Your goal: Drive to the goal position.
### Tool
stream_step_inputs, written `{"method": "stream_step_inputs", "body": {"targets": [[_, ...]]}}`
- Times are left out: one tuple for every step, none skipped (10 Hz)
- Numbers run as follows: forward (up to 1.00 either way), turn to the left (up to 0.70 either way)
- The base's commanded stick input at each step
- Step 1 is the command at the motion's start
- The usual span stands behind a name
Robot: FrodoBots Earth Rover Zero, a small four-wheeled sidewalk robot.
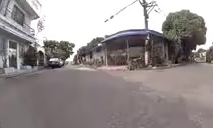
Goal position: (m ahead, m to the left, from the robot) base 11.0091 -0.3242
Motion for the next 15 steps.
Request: {"method": "stream_step_inputs", "body": {"targets": [[1.00,0.00],[1.00,0.00],[1.00,0.00],[1.00,0.00],[1.00,0.00],[1.00,0.00],[1.00,0.00],[1.00,0.00],[1.00,0.00],[1.00,0.00],[1.00,0.00],[1.00,0.00],[1.00,0.00],[1.00,0.00],[1.00,0.00]]}}
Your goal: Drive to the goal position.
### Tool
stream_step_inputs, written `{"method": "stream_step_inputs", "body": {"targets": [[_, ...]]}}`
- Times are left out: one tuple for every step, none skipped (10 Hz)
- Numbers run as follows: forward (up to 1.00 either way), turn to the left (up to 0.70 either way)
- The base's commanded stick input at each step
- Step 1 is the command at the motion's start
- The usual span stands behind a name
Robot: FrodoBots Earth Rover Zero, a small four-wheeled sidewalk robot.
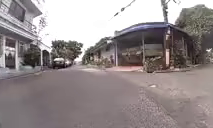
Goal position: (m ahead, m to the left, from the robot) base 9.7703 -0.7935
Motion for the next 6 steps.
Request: {"method": "stream_step_inputs", "body": {"targets": [[1.00,0.00],[1.00,0.00],[1.00,0.00],[1.00,0.00],[1.00,0.00],[1.00,0.00]]}}
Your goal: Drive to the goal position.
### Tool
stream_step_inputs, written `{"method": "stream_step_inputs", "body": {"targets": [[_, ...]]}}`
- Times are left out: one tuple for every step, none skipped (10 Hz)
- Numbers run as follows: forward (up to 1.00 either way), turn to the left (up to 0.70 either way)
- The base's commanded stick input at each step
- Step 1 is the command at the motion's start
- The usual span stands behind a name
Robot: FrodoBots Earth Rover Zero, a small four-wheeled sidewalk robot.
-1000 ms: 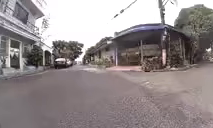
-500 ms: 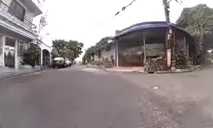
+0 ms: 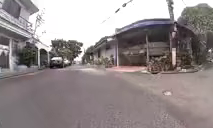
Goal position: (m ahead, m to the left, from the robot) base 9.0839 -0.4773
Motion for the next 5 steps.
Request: {"method": "stream_step_inputs", "body": {"targets": [[1.00,0.00],[1.00,0.00],[1.00,0.00],[1.00,0.00],[1.00,0.00]]}}
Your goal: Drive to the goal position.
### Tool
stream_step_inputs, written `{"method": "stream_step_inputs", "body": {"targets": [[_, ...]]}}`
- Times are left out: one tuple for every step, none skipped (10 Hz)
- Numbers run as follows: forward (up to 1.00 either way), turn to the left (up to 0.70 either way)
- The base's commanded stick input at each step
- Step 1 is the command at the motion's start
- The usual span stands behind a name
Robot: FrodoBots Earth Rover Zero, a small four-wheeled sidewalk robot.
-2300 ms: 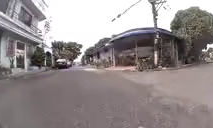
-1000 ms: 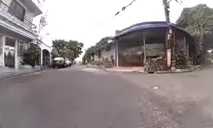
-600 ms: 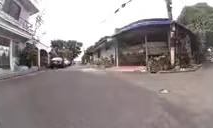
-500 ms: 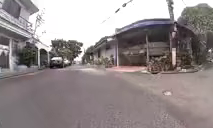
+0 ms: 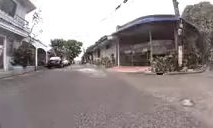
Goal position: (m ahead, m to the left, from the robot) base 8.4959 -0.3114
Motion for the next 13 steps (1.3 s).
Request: {"method": "stream_step_inputs", "body": {"targets": [[1.00,0.00],[1.00,0.00],[1.00,0.24],[1.00,0.37],[1.00,0.38],[1.00,0.39],[1.00,0.00],[1.00,0.00],[1.00,0.00],[1.00,0.00],[1.00,0.00],[1.00,0.00],[1.00,0.00]]}}
